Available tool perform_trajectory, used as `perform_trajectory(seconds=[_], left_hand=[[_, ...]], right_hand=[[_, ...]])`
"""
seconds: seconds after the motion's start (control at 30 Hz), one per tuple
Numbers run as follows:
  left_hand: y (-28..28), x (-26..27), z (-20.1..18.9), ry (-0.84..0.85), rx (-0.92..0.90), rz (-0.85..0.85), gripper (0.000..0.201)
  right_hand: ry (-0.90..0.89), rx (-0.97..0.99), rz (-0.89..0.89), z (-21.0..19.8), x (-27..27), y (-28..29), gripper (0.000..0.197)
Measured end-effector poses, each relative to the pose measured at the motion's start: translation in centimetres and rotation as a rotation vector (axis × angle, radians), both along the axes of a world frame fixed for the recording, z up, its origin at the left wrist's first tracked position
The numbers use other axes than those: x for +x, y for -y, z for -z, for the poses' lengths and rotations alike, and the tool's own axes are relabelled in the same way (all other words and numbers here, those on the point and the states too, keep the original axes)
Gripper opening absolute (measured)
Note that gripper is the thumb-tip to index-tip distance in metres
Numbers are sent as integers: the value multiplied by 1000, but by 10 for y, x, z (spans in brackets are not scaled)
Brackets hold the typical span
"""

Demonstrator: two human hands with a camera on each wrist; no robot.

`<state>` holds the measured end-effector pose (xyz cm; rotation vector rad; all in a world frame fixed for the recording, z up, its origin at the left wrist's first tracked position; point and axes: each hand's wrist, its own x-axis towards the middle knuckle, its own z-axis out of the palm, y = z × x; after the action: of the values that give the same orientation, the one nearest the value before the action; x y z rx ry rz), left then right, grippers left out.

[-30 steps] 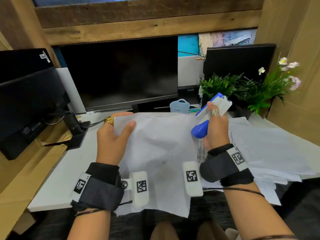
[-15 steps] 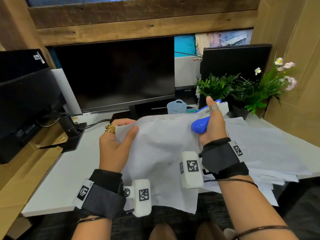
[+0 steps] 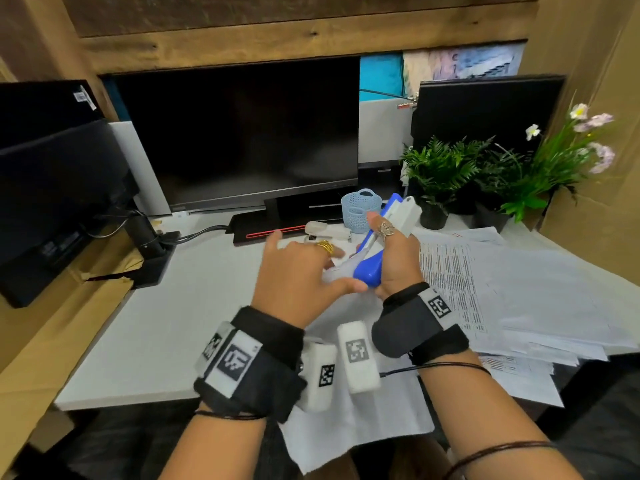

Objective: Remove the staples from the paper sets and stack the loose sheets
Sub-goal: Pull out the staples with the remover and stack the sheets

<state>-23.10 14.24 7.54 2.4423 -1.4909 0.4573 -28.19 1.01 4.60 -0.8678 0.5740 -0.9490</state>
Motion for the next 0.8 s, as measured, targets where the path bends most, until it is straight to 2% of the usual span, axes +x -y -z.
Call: perform_trajectory(seconds=[0.07, 0.13, 0.23, 0.33, 0.37, 0.4, 0.5, 0.53, 0.67, 0.8], left_hand=[[6, 1, 5, -29, 51, -43, 52], [2, 7, 10, -129, -29, -64, 46], [-5, 13, 12, -270, -180, -49, 46], [-9, 12, 10, -329, -270, -46, 49], [-10, 13, 10, -347, -284, -45, 49], [-10, 14, 11, -367, -293, -40, 50], [-11, 17, 13, -385, -303, -20, 43], [-13, 17, 14, -375, -310, -19, 38], [-19, 19, 15, -343, -354, -7, 42], [-28, 26, 18, -362, -381, 15, 48]], right_hand=[[-6, -28, -49, 1, 1, -5, 17], [-26, -26, -80, 3, -1, -4, 32], [-41, 11, -70, 6, -5, 1, 58], [-87, 21, -40, 13, -4, 5, 87], [-106, 5, -35, 13, -3, 4, 87], [-118, -13, -42, 11, -4, 1, 78], [-160, -88, -37, 7, -4, -3, 31], [-167, -116, -31, 6, -3, -4, 26], [-199, -215, -32, 2, 3, -13, 34], [-178, -255, -50, -1, 8, -21, 23]])
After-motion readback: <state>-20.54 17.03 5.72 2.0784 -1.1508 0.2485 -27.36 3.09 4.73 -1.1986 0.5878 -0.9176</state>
